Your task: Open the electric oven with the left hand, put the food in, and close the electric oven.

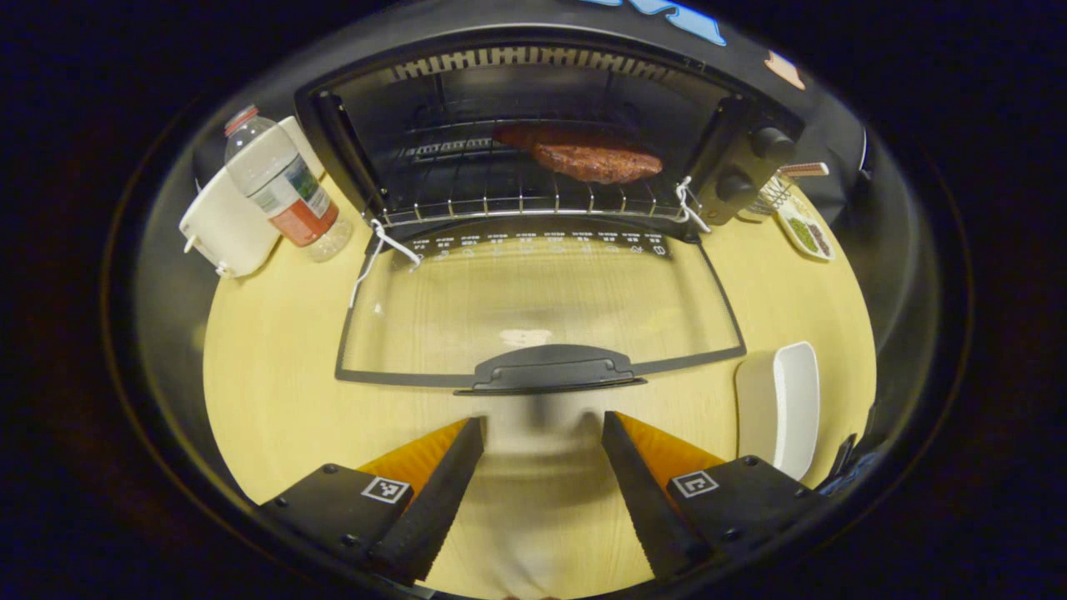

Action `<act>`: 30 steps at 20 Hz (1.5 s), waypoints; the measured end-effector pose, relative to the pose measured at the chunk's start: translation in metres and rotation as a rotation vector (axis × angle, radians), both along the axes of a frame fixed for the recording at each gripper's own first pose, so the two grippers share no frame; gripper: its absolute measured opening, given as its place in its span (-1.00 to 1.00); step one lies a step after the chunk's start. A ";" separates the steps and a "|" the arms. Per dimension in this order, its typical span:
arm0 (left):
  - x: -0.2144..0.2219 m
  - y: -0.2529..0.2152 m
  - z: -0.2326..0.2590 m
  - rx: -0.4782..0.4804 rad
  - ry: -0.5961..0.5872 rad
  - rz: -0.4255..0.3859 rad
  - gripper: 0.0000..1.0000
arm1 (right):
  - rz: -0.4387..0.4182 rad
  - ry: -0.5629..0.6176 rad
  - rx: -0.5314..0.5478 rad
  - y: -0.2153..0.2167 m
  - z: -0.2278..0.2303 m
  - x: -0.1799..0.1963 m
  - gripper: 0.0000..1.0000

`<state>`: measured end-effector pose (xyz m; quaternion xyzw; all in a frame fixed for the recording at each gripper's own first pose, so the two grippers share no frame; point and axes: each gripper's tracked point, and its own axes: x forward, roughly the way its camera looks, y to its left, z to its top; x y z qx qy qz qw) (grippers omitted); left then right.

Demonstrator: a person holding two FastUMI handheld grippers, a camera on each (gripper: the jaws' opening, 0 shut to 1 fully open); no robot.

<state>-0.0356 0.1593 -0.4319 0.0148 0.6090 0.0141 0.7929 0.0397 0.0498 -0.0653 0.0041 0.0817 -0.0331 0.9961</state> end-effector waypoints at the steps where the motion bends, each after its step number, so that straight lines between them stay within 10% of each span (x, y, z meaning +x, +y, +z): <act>1: -0.001 -0.002 -0.005 -0.004 0.018 -0.001 0.97 | -0.005 -0.004 -0.002 -0.001 0.001 0.000 0.76; 13: 0.018 0.003 -0.007 0.018 0.025 0.018 0.95 | -0.019 0.008 -0.022 0.000 0.001 0.009 0.76; 30: 0.050 0.001 0.084 0.004 -0.311 0.005 0.96 | 0.042 0.017 -0.064 0.020 -0.004 0.000 0.75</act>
